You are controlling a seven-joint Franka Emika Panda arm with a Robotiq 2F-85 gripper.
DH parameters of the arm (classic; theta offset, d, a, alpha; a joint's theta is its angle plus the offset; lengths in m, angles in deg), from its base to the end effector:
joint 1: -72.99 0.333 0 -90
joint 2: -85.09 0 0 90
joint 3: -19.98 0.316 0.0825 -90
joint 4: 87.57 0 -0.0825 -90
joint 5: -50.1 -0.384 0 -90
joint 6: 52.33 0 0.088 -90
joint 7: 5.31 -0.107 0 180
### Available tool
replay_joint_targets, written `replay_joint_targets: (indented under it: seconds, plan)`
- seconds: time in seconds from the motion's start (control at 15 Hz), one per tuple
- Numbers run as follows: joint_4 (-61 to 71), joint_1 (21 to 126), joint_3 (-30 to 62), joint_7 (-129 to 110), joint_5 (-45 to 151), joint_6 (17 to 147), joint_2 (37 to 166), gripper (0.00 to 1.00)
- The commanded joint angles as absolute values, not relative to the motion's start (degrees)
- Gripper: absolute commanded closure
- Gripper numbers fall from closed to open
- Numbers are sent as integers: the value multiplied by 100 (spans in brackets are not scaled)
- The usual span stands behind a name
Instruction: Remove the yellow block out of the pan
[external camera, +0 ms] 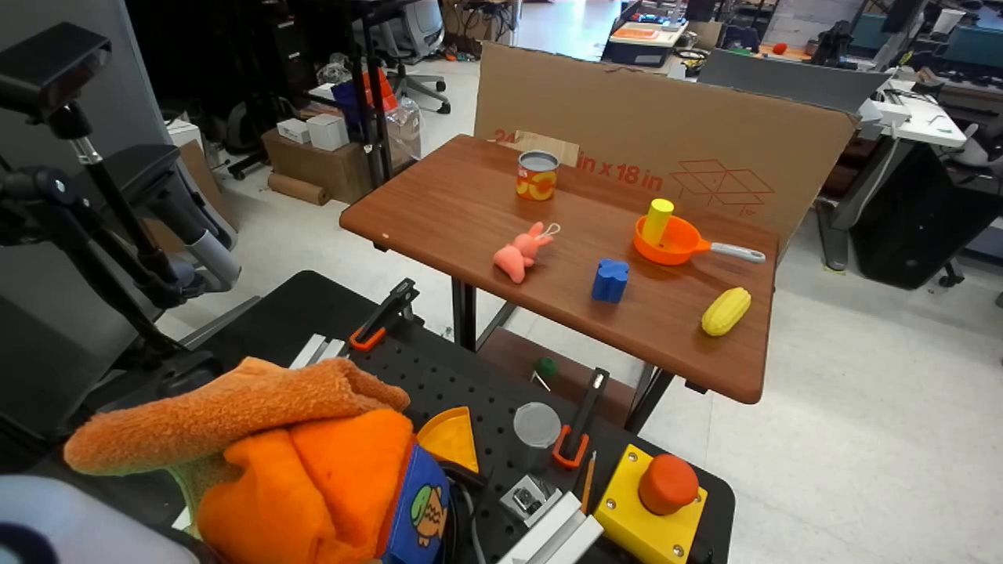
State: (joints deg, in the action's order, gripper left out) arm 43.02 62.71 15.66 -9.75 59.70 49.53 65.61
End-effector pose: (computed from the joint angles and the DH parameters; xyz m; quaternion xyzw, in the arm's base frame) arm 0.4126 -0.1243 0.4777 0.9848 -0.1379 -0.0860 0.0605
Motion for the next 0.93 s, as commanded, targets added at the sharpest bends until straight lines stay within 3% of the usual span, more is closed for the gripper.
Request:
replay_joint_targets:
  seconds: [0.0, 0.87]
  plan:
    - [3183, 6441, 1414, -1095, 5318, 5429, 8023, 0]
    - [1679, 6463, 1537, -1104, 4204, 7571, 10881, 0]
